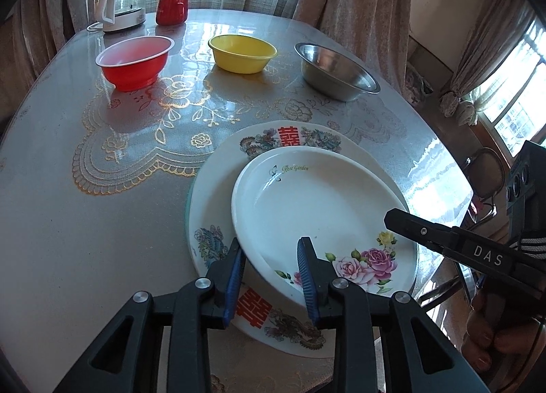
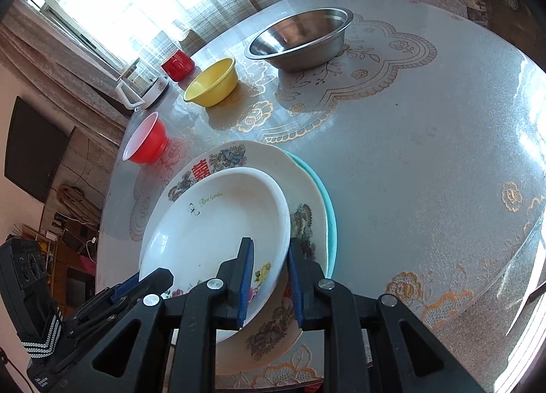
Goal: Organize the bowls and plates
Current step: 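Lower the rose plate onto the red-character plate with both grippers, then open both grippers and withdraw from the rose plate, then move both grippers toward the steel bowl rim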
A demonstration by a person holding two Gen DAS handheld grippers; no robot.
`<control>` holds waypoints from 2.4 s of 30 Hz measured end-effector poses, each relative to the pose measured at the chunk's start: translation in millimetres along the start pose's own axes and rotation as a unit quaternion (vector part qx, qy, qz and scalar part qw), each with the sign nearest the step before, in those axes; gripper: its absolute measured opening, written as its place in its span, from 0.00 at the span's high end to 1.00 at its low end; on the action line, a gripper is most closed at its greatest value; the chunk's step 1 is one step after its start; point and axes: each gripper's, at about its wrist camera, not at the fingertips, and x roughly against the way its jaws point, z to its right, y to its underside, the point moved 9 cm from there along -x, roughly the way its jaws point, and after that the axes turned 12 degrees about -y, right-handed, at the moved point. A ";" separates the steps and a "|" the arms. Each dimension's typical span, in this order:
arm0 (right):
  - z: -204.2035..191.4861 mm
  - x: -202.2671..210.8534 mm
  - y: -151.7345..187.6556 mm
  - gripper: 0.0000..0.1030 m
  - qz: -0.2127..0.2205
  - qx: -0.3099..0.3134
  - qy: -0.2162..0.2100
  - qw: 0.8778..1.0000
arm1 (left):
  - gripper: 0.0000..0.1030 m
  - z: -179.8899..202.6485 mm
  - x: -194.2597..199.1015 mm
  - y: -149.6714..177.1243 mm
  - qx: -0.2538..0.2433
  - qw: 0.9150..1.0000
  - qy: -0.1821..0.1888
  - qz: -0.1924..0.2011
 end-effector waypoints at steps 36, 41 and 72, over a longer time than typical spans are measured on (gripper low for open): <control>-13.6 13.0 2.1 0.77 0.036 0.068 0.024 0.997 | 0.47 4.4 19.2 -15.8 -0.022 0.995 -0.024 0.096; -22.1 24.4 -9.1 0.70 0.068 0.081 0.015 0.994 | 0.31 1.2 28.5 -25.3 -0.002 0.992 -0.019 0.122; 78.0 10.8 -89.6 0.50 0.105 -0.017 0.060 0.992 | 0.14 6.1 0.3 -83.5 0.030 0.994 -0.036 0.096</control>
